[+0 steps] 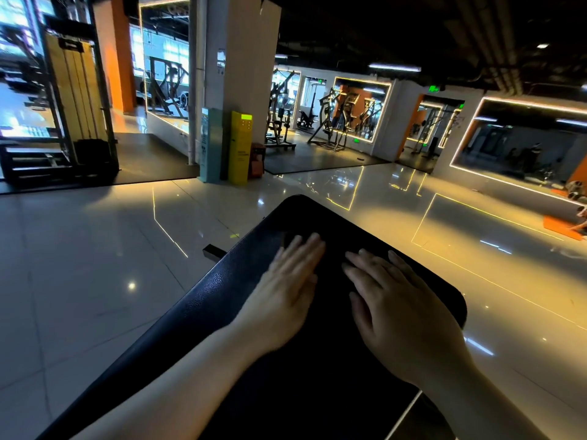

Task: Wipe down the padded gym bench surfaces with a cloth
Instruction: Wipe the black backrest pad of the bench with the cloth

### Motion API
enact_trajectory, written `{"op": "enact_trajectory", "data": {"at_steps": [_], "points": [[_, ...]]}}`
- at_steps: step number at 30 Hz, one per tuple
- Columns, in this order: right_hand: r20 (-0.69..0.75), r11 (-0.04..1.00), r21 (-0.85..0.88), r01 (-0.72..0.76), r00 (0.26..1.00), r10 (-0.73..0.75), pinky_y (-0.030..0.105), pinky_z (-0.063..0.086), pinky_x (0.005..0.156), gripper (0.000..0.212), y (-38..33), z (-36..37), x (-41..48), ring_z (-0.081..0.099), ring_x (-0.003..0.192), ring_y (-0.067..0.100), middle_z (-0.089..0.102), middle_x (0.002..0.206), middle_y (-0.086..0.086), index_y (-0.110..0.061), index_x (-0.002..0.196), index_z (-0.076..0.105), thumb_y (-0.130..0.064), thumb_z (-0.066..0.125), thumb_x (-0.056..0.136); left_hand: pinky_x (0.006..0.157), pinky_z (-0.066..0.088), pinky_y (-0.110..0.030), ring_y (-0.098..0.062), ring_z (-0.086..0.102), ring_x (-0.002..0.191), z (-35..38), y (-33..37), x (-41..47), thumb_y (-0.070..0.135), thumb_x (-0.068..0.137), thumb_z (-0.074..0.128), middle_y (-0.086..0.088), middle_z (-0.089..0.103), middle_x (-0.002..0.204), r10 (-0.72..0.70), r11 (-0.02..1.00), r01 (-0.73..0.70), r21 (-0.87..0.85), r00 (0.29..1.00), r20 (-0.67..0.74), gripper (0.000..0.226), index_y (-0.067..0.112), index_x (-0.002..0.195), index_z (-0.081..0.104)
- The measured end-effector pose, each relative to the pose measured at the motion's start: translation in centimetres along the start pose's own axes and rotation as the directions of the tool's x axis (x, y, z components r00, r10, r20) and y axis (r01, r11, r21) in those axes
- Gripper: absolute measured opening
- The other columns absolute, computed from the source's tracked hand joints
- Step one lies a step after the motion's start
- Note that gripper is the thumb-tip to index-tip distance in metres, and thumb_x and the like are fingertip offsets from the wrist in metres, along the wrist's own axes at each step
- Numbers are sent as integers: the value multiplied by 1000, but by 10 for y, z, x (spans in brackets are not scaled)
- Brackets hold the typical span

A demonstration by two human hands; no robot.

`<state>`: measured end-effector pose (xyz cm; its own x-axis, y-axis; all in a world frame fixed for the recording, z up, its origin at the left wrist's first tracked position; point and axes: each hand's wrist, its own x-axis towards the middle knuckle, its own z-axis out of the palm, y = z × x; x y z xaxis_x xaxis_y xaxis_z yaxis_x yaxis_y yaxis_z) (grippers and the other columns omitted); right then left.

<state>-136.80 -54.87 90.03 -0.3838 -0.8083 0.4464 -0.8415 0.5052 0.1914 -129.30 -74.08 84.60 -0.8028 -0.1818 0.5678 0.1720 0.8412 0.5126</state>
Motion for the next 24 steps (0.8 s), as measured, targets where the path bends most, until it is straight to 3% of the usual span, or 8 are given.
{"op": "enact_trajectory", "data": {"at_steps": [2, 6, 8, 13, 15, 18, 22, 24], "points": [[1, 1000, -5, -1, 1000, 1, 39, 29, 120, 51, 0, 0, 1, 33, 146, 7, 48, 152, -7, -20, 142, 55, -38, 31, 101, 123, -5, -27, 2, -6, 150, -3, -13, -2, 39, 103, 27, 21, 4, 163, 64, 998, -65, 17, 997, 35, 56, 34, 157, 15], [-5, 1000, 8, 0, 1000, 0, 39, 30, 120, 52, -1, -2, 2, 35, 145, 7, 48, 152, -6, -19, 143, 55, -37, 31, 100, 125, -4, -38, -8, -18, 149, -11, -41, 36, 42, 105, 23, 8, -12, 165, -306, 949, 308, 72, 951, -40, 60, 26, 158, 0], [4, 1000, -7, -11, 1000, 11, 37, 28, 121, 52, -2, -3, 1, 33, 146, 7, 47, 153, -6, -19, 143, 54, -38, 32, 100, 124, -5, -39, -14, -21, 149, -5, -24, 48, 36, 107, 26, 3, -17, 164, -389, 916, 389, 97, 921, -23, 61, 21, 158, -4], [-15, 997, -48, -66, 998, 65, 30, 19, 119, 52, -4, -5, 0, 38, 143, 13, 52, 148, -1, -15, 138, 58, -40, 37, 97, 125, 2, -40, -3, -16, 150, 4, -3, 31, 41, 102, 25, 20, -6, 164, 31, 998, -32, 47, 999, 40, 59, 30, 158, 8], [-14, 997, -41, -63, 998, 62, 31, 20, 118, 52, -5, -6, 2, 39, 142, 14, 53, 147, -1, -15, 137, 59, -39, 37, 97, 124, 5, -48, -5, -17, 150, -4, -28, 54, 46, 103, 25, 19, -9, 164, -82, 996, 81, 40, 996, 25, 60, 32, 158, 5], [-5, 997, -37, -62, 998, 62, 31, 21, 120, 52, -6, -6, 3, 36, 144, 11, 51, 149, -3, -17, 140, 57, -41, 35, 98, 125, 0, -44, -13, -16, 150, -11, -40, 90, 37, 106, 29, 7, -8, 166, -312, 947, 311, 83, 950, -3, 60, 26, 159, 2], [-51, 996, -56, -75, 996, 72, 29, 21, 117, 47, -8, -8, 1, 39, 134, 12, 60, 138, 1, -15, 130, 64, -38, 42, 94, 124, 4, -32, -3, 0, 151, -1, 3, 85, 26, 104, 36, 14, 15, 163, 43, 999, -45, 22, 997, 70, 54, 33, 156, 21], [-63, 996, -47, -76, 995, 73, 29, 22, 116, 46, -8, -9, 2, 40, 133, 12, 60, 138, 1, -15, 130, 64, -37, 44, 94, 123, 5, -30, -2, 3, 151, -3, -10, 87, 33, 103, 32, 12, 19, 163, 112, 994, -113, 3, 988, 101, 54, 32, 155, 23]]}}
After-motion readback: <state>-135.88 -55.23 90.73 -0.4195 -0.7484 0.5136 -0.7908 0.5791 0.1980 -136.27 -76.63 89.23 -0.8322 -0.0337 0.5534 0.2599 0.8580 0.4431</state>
